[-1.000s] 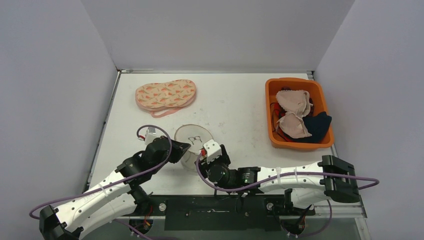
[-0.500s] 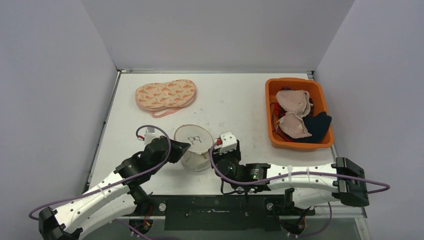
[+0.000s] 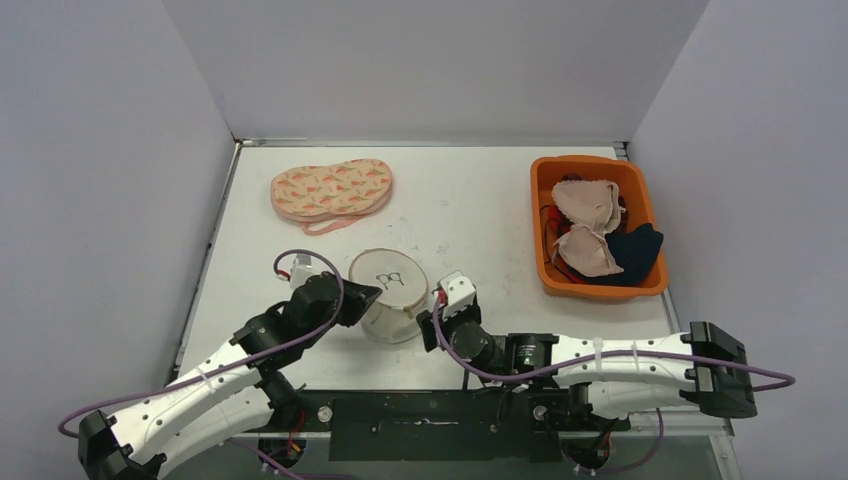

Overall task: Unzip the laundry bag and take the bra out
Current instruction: Unzip the laundry bag at the center of the board.

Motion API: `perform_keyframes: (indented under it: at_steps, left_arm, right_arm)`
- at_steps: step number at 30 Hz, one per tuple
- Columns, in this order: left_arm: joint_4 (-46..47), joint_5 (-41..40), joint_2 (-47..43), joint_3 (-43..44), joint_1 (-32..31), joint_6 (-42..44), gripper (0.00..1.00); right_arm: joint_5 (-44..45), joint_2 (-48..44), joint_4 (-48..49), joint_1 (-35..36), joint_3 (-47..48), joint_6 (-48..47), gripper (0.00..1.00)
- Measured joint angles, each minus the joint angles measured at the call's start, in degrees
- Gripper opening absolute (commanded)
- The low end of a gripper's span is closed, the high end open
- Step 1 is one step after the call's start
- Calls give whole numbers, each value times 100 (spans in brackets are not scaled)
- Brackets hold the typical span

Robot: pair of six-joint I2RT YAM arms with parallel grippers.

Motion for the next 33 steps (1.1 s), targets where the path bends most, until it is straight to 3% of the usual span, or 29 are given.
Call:
perform_keyframes:
  at_steps: [7, 17, 29, 33]
  left_arm:
    - [-289, -11, 293, 332, -2, -9, 0]
    - [-433, -11, 442, 481, -2, -2, 0]
    - [-461, -15, 343, 481, -4, 11, 0]
    - [-452, 0, 343, 481, -4, 31, 0]
  right_arm:
    - [-232, 702, 195, 356, 203, -599, 71]
    - [588, 1344, -48, 315, 898, -549, 58]
    - [1434, 649, -887, -22, 896, 7, 58]
    - [914, 225, -691, -125, 551, -42, 59]
